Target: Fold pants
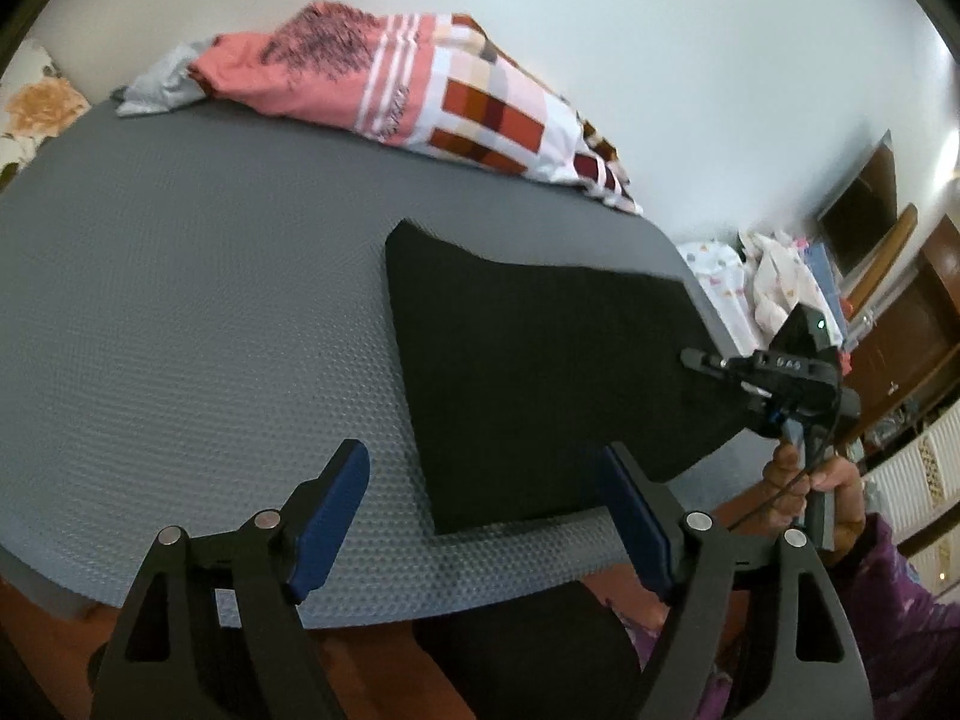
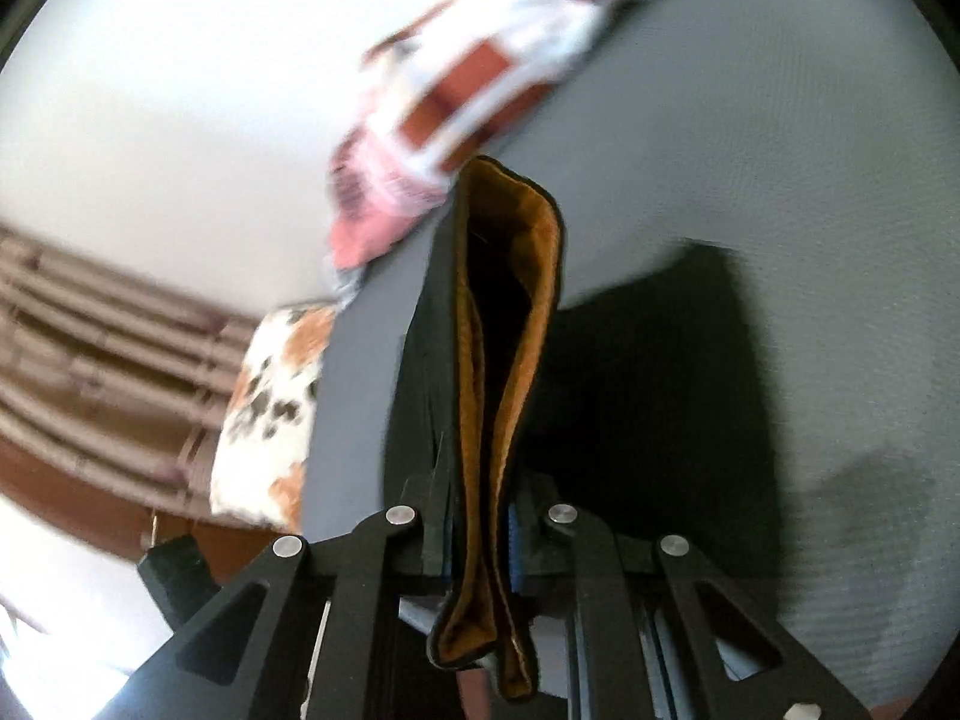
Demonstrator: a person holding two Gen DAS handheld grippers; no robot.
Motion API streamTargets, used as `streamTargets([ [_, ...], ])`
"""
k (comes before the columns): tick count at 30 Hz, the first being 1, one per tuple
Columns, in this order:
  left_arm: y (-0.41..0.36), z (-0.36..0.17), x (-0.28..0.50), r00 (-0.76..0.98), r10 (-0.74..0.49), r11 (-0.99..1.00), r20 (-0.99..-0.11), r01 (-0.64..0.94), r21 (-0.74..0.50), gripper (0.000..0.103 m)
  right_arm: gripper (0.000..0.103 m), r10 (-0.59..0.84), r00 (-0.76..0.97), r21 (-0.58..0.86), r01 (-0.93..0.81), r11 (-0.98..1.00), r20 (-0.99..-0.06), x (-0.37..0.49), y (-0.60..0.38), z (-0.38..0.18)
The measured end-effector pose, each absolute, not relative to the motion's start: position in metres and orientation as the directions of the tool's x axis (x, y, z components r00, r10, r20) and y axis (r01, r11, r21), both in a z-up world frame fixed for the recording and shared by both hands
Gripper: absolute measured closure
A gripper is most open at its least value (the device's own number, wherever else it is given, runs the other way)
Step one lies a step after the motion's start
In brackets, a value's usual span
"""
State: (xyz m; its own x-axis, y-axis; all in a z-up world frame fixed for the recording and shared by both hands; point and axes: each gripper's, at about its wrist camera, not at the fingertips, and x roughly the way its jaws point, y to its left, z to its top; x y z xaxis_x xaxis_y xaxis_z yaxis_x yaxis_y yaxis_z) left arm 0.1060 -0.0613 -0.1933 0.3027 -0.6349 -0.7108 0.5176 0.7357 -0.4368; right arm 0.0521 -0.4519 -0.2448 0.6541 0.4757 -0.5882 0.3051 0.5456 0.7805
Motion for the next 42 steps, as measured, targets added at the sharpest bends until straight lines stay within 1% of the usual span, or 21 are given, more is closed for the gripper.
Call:
streamTargets([
  [2,-0.074,-0.202,0.109,0.276,-0.622,0.737,-0.733,0.524,-0.427,0.024,0.091,0.477,0.657,0.792,0.333,0.511,-0.584,0.042,-0.462,-0.263],
  [5,-0.090,-0.212,0.112,0.233,-0.605,0.735,-0.761,0.531,-0.422,0.024,0.091,0.474,0.678,0.808,0.331,0.487,-0.563,0.038,-0.466,-0.271],
  [13,-0.109,-0.207,0.107,0.233,-0.583,0.724,-0.778,0.584,-0.367,0.024,0.091,0.472,0.706,0.822,0.283,0.494,-0.527,0.024,-0.473,-0.255],
  [16,-0.117,-0.209,0.112,0.220,-0.579,0.724,-0.785,0.581,-0.372,0.024,0.091,0.453,0.711,0.814,0.296,0.500,-0.537,0.024,-0.481,-0.257],
  [20,-0.125,-0.208,0.114,0.224,-0.579,0.718,-0.784,0.595,-0.360,0.024,0.091,0.451,0.702,0.814,0.332,0.476,-0.550,0.023,-0.491,-0.276],
  [23,-0.128,-0.210,0.117,0.237,-0.577,0.722,-0.781,0.595,-0.353,0.024,0.091,0.460,0.708,0.827,0.332,0.453,-0.536,0.022,-0.493,-0.284],
  [27,-0.133,-0.204,0.120,0.256,-0.633,0.690,-0.731,0.615,-0.382,0.024,0.091,0.466,0.707,0.830,0.328,0.450,-0.532,0.021,-0.493,-0.287],
  [29,-0.143,-0.200,0.118,0.297,-0.641,0.671,-0.708,0.666,-0.328,0.024,0.088,0.475,0.712,0.839,0.314,0.444,-0.517,0.019,-0.496,-0.287],
  [31,-0.156,-0.203,0.117,0.305,-0.624,0.657,-0.719,0.704,-0.271,0.024,0.085,0.460,0.728,0.845,0.319,0.429,-0.508,0.014,-0.499,-0.285],
  [32,-0.160,-0.206,0.117,0.298,-0.622,0.647,-0.724,0.717,-0.261,0.024,0.085,0.429,0.747,0.842,0.326,0.430,-0.508,0.006,-0.504,-0.281],
  [34,-0.167,-0.213,0.118,0.284,-0.611,0.636,-0.739,0.731,-0.245,0.024,0.085,0.382,0.789,0.852,0.318,0.416,-0.481,-0.012,-0.512,-0.270],
  [36,-0.170,-0.220,0.119,0.263,-0.611,0.626,-0.747,0.738,-0.253,0.024,0.084,0.359,0.836,0.884,0.280,0.373,-0.416,-0.037,-0.519,-0.257],
  [38,-0.172,-0.228,0.121,0.246,-0.607,0.626,-0.756,0.734,-0.264,0.024,0.084,0.394,0.855,0.925,0.221,0.310,-0.336,-0.058,-0.514,-0.249],
  [41,-0.172,-0.237,0.124,0.226,-0.607,0.630,-0.762,0.722,-0.287,0.024,0.084,0.475,0.835,0.952,0.173,0.251,-0.277,-0.069,-0.493,-0.245],
  [42,-0.172,-0.239,0.125,0.223,-0.608,0.631,-0.762,0.718,-0.293,0.024,0.084,0.498,0.823,0.956,0.172,0.239,-0.273,-0.069,-0.485,-0.247],
])
